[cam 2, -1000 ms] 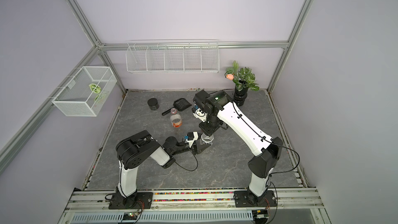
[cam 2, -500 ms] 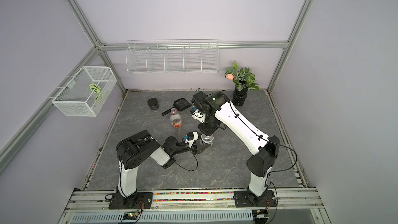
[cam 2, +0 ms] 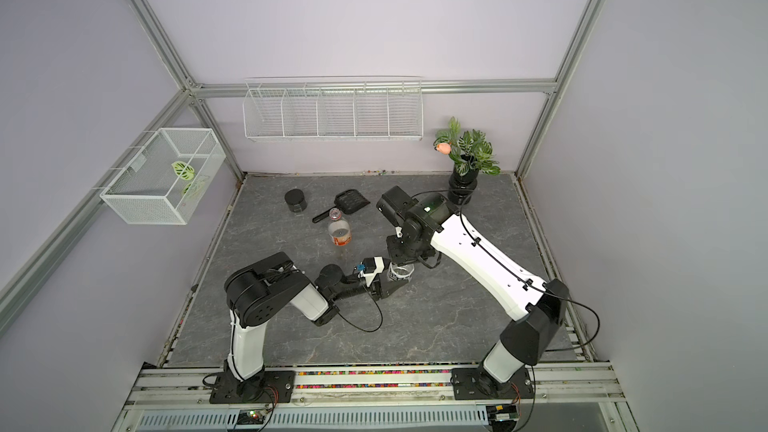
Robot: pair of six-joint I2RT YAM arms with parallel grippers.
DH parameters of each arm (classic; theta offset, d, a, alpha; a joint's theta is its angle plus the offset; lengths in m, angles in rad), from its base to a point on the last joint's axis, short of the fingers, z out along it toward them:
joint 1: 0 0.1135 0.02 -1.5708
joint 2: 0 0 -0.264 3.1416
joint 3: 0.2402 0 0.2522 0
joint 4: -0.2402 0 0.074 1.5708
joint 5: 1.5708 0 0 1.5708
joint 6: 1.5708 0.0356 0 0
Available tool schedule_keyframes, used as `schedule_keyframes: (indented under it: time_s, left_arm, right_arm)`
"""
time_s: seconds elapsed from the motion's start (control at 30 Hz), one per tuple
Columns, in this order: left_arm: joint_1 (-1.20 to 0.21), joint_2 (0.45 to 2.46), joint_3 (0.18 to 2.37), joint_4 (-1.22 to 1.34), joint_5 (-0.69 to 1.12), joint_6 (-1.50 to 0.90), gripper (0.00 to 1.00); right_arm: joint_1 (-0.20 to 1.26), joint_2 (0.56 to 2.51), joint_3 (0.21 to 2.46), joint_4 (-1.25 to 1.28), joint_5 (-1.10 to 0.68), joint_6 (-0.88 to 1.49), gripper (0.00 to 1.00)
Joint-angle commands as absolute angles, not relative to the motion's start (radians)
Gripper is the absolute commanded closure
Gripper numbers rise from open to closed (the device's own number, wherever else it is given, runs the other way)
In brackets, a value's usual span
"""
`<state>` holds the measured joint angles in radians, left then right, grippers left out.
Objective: Screw on the bottle caps
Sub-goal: Screw the bottle cap onto the plastic bottle.
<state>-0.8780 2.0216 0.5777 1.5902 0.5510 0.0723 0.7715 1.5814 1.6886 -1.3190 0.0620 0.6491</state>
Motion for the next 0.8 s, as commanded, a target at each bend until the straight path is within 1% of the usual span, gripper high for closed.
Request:
schedule_keyframes:
  time_s: [0.0, 0.07, 0.13, 0.2, 0.3, 0.33, 0.37, 0.43, 0.47, 0.6, 0.73, 0.77]
  left_arm:
    - [-0.88, 2.04, 0.559, 1.539, 0.521, 0.083, 0.51]
    - [-0.879, 2.039, 0.557, 1.539, 0.516, 0.09, 0.51]
    - [-0.881, 2.039, 0.557, 1.541, 0.515, 0.088, 0.51]
    - [-0.881, 2.036, 0.557, 1.54, 0.513, 0.087, 0.51]
    - [-0.881, 2.036, 0.55, 1.539, 0.512, 0.086, 0.51]
    - [-0.881, 2.037, 0.549, 1.541, 0.512, 0.082, 0.51]
    - [-0.881, 2.039, 0.547, 1.543, 0.514, 0.079, 0.51]
    - [-0.881, 2.04, 0.545, 1.542, 0.517, 0.077, 0.51]
    - [-0.881, 2.04, 0.544, 1.543, 0.521, 0.078, 0.51]
    - [-0.881, 2.045, 0.552, 1.543, 0.551, 0.075, 0.51]
    - [-0.882, 2.053, 0.563, 1.54, 0.591, 0.072, 0.51]
    - [-0.881, 2.053, 0.566, 1.534, 0.597, 0.07, 0.51]
  right_arm:
    - [0.761, 1.6, 1.589, -1.247, -0.021, 0.961, 0.94]
    - [0.753, 1.594, 1.57, -1.208, -0.05, 1.035, 0.94]
    - [0.746, 1.594, 1.565, -1.188, -0.085, 1.075, 0.91]
    - [0.741, 1.583, 1.583, -1.198, -0.077, 1.083, 0.88]
    - [0.724, 1.542, 1.655, -1.257, 0.023, 1.009, 0.79]
    - [0.717, 1.518, 1.668, -1.259, 0.058, 0.961, 0.71]
    - [0.712, 1.486, 1.657, -1.229, 0.077, 0.889, 0.62]
    - [0.7, 1.421, 1.606, -1.149, 0.063, 0.72, 0.5]
    - [0.694, 1.394, 1.584, -1.116, 0.036, 0.616, 0.46]
    - [0.689, 1.354, 1.55, -1.1, -0.036, 0.235, 0.42]
    - [0.689, 1.381, 1.587, -1.199, -0.148, -0.125, 0.41]
    - [0.689, 1.391, 1.599, -1.222, -0.129, -0.179, 0.41]
